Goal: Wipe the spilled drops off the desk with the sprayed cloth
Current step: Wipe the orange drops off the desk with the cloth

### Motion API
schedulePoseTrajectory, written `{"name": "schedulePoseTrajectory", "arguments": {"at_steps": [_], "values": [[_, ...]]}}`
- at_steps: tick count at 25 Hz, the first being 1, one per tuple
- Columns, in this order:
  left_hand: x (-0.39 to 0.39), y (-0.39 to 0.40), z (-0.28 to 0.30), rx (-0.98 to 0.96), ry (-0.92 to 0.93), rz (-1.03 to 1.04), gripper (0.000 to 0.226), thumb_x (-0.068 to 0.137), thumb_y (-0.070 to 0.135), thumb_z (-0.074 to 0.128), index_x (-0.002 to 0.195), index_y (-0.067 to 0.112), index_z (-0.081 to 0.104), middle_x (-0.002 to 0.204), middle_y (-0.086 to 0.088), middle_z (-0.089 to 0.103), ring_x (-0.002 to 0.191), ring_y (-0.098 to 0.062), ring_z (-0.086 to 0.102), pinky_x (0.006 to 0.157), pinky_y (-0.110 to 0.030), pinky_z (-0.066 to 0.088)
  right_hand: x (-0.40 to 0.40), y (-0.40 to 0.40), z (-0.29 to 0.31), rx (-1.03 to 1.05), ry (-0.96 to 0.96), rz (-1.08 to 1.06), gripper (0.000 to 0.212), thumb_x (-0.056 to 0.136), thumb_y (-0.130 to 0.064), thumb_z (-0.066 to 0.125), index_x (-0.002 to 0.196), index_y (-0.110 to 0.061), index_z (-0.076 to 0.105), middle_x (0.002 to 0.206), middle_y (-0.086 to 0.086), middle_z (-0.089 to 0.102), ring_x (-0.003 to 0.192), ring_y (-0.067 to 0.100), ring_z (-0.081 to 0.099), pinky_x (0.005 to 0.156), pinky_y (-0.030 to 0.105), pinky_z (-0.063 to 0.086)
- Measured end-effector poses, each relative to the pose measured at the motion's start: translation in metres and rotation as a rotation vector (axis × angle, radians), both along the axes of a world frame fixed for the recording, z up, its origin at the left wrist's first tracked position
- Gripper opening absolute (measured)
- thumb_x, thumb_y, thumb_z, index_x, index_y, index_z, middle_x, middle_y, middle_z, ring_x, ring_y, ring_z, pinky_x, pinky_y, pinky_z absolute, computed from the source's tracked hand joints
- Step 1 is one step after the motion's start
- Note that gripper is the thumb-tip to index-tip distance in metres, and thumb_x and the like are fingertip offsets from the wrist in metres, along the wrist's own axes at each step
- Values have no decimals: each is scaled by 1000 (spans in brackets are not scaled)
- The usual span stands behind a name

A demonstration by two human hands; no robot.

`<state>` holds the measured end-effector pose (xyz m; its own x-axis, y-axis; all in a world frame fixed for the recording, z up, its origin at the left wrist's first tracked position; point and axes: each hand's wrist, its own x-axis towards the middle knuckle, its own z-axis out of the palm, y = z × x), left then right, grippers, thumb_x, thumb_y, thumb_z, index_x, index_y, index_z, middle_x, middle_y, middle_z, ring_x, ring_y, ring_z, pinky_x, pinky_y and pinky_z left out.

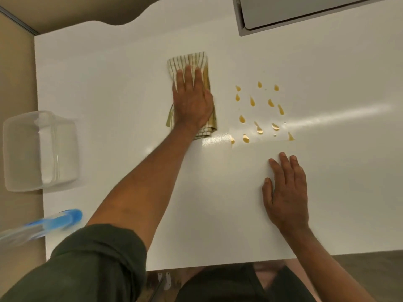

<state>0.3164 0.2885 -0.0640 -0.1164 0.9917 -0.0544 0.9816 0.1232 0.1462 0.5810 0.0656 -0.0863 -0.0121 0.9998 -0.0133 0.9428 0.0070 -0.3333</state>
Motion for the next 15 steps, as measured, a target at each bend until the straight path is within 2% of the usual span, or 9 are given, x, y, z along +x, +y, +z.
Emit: {"name": "schedulePoseTrajectory", "arguments": {"at_steps": [4,6,8,11,15], "values": [[19,-100,-7,7,-23,-208,60,107,30,36,162,6,33,170,-21,25,160,-42,17,130,-54,19,1,1,-1,-13,7,1,56,106,-34,39,160,-16,40,173,7,29,164,27,17,134,44,16],[-3,-158,-6,-31,1,-241,58,108,26,37,161,3,33,169,-24,26,159,-45,17,130,-56,19,1,-1,-2,-3,11,-5,56,107,-34,39,160,-17,39,173,6,29,164,26,17,134,43,15],[-38,-184,-1,-78,32,-199,57,107,22,38,158,-1,36,166,-28,29,157,-48,20,129,-58,21,2,-1,-3,4,13,-3,56,107,-34,38,160,-17,39,173,7,29,164,27,18,134,43,16],[-75,-140,5,-99,35,-20,61,105,29,34,160,3,35,168,-25,28,157,-47,22,129,-55,21,0,-1,-4,27,2,-1,55,107,-32,39,160,-16,39,173,8,29,163,29,20,133,45,18],[-51,-30,6,-83,3,148,65,106,35,25,165,9,21,173,-20,15,160,-42,12,130,-53,15,-2,-2,-3,54,5,-1,54,106,-28,41,158,-15,40,171,10,32,163,31,21,133,46,19]]}}
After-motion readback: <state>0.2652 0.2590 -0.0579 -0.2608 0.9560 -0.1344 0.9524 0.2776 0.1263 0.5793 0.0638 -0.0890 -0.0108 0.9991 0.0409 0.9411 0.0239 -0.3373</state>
